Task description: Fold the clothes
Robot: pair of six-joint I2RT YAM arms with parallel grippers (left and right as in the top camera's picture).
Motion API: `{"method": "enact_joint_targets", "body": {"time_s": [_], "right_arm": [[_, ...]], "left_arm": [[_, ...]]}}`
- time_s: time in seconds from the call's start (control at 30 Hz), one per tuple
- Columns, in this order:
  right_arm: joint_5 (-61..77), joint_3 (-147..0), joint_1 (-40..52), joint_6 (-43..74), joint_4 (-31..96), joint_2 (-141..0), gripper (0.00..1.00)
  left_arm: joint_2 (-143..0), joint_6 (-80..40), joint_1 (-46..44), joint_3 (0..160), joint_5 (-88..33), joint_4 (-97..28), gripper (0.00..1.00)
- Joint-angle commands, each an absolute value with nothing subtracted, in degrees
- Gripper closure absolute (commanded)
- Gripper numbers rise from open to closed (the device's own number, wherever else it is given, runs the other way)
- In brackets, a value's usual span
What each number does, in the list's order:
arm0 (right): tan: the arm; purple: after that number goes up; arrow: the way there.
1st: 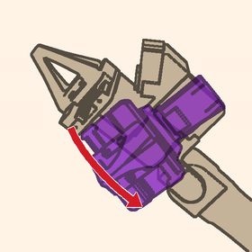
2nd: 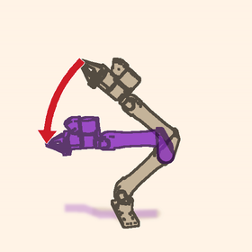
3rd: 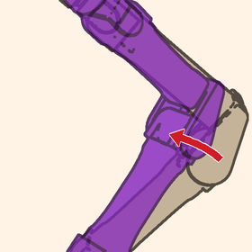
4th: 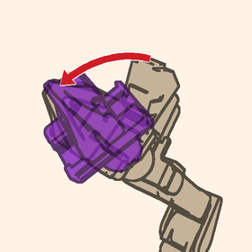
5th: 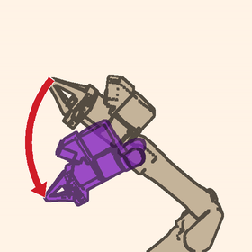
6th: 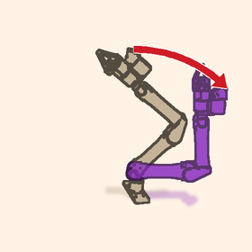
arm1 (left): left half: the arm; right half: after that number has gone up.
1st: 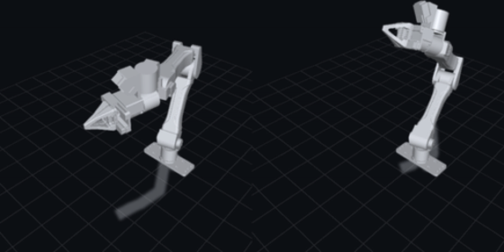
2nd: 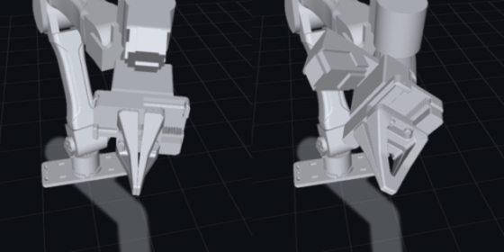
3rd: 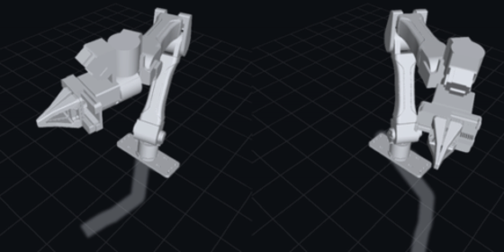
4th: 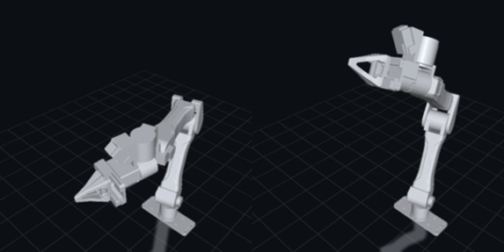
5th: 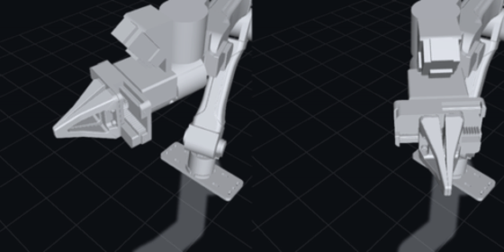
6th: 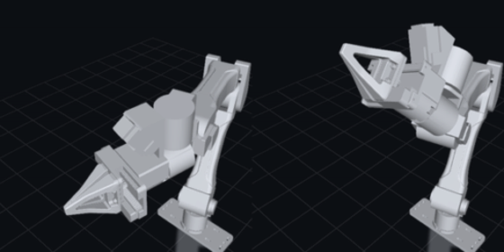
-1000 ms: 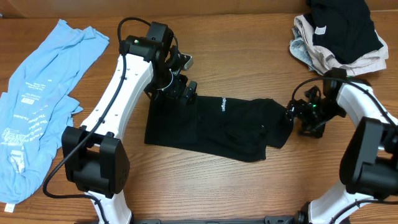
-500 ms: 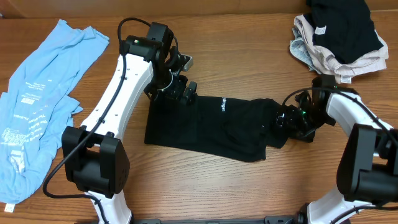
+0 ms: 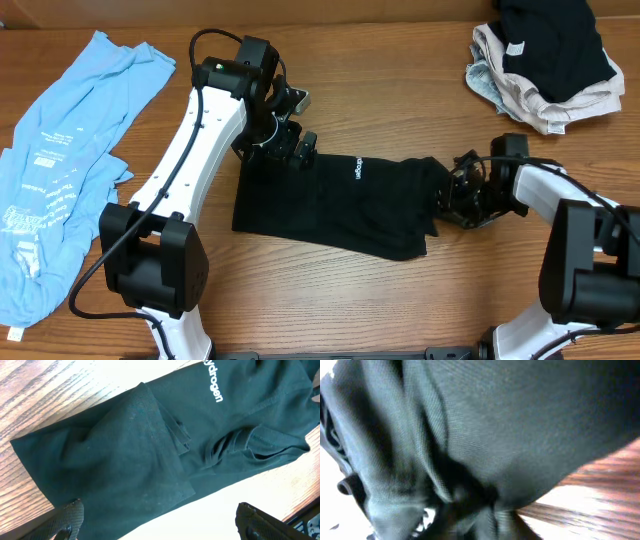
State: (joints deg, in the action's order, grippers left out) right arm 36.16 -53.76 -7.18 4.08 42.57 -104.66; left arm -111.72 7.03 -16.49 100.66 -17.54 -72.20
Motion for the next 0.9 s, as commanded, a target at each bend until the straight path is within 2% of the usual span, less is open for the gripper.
{"method": "enact_joint_targets", "body": {"time_s": [0.0, 0.2, 0.4, 0.7, 0.87], "right_arm": [[37.87, -53.56, -8.12, 3.44, 41.41, -105.21, 0.95], [37.85, -58.19, -14.09, 3.14, 46.02, -104.51, 0.96], [37.76, -68.36, -18.68, -2.48, 58.08, -102.74, 0.96], [35.0, -86.89, -18.41, -10.85, 77.3, -102.21, 0.96], [34.13, -93.91, -14.33, -12.49, 83.05, -102.19, 0.96]], "left_arm": [[-112.18, 7.49, -16.4, 101.84, -15.55, -72.16, 0.01], [-112.18, 7.38, -16.19, 101.84, -10.9, -71.96, 0.01], [-112.18, 5.1, -13.17, 101.84, -9.63, -71.09, 0.0], [-112.18, 5.08, -5.21, 101.84, -9.67, -70.43, 0.0], [-112.18, 4.47, -1.1, 101.84, -9.91, -69.6, 0.0]]}}
